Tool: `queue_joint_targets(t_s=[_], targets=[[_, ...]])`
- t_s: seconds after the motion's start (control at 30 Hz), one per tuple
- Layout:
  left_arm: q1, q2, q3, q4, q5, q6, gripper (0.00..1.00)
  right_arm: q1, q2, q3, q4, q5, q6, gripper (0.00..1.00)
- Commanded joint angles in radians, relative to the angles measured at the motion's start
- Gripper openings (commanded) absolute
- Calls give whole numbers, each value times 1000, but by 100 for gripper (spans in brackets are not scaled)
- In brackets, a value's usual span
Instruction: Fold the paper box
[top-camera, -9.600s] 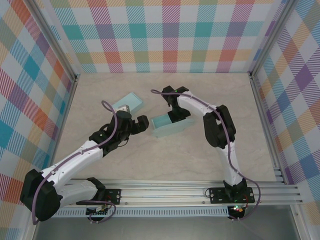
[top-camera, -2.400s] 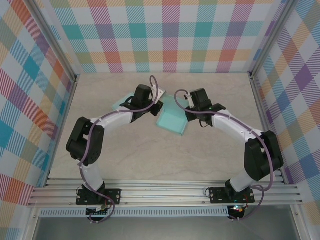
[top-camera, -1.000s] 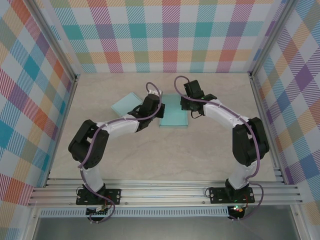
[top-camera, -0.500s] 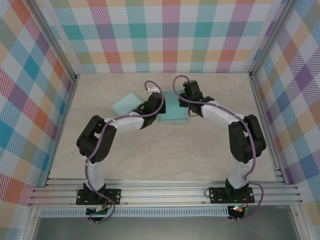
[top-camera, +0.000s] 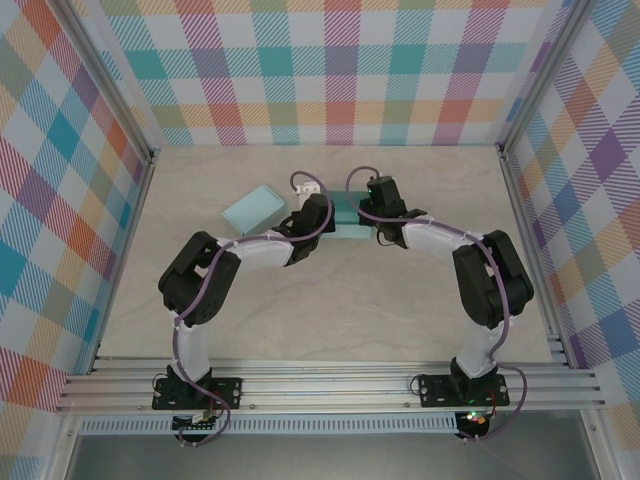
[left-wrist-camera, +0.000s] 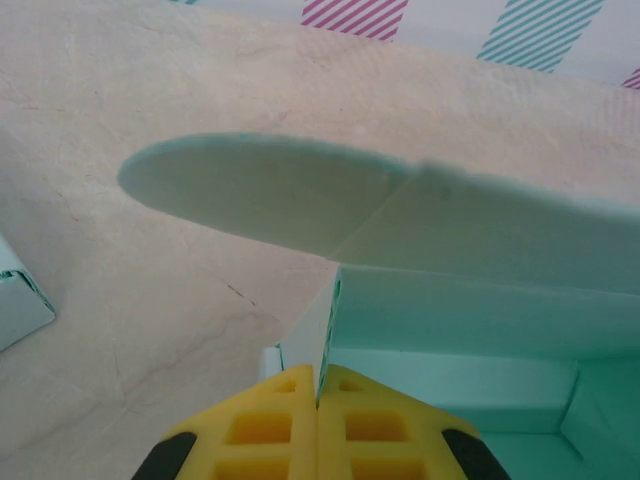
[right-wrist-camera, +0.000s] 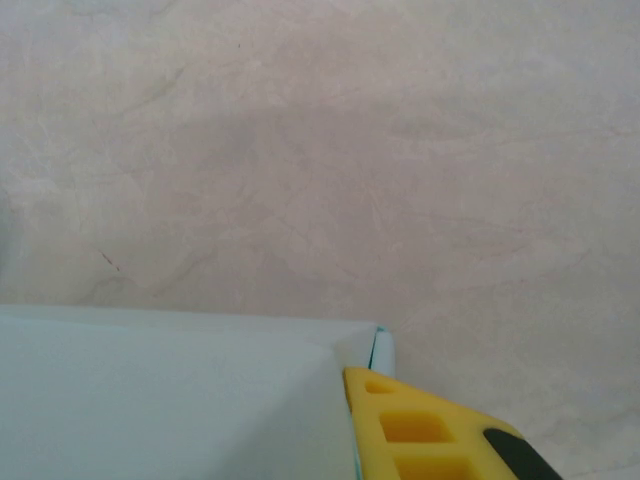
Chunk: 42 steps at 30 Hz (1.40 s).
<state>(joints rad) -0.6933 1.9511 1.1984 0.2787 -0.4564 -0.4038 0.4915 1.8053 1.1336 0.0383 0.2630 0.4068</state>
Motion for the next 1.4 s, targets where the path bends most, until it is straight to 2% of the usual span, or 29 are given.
queue_joint_targets(t_s=[0.0, 0.27, 0.4, 0.57, 0.73, 0.83, 1.13, 1.37], targets=[[-41, -8, -53, 79, 55, -10, 0, 48, -21, -30, 67, -76, 23, 17], [-48, -33, -172, 163, 57, -11, 0, 90, -53, -137, 129, -62, -16, 16], [-49, -83, -257, 217, 60, -12, 2, 112, -73, -210, 175, -33, -67, 9], [-49, -152, -334, 234, 72, -27, 21, 130, -80, -281, 225, 12, -99, 8], [-49, -225, -411, 249, 94, -61, 51, 137, -73, -302, 247, 38, -117, 8], [-51, -278, -457, 237, 84, -83, 65, 143, -63, -302, 250, 50, -130, 8], [-53, -499, -597, 101, 58, -185, 86, 154, -58, -303, 234, 71, -150, 9], [-53, -777, -627, -96, 30, -224, 86, 177, -58, -302, 221, 86, -176, 11]])
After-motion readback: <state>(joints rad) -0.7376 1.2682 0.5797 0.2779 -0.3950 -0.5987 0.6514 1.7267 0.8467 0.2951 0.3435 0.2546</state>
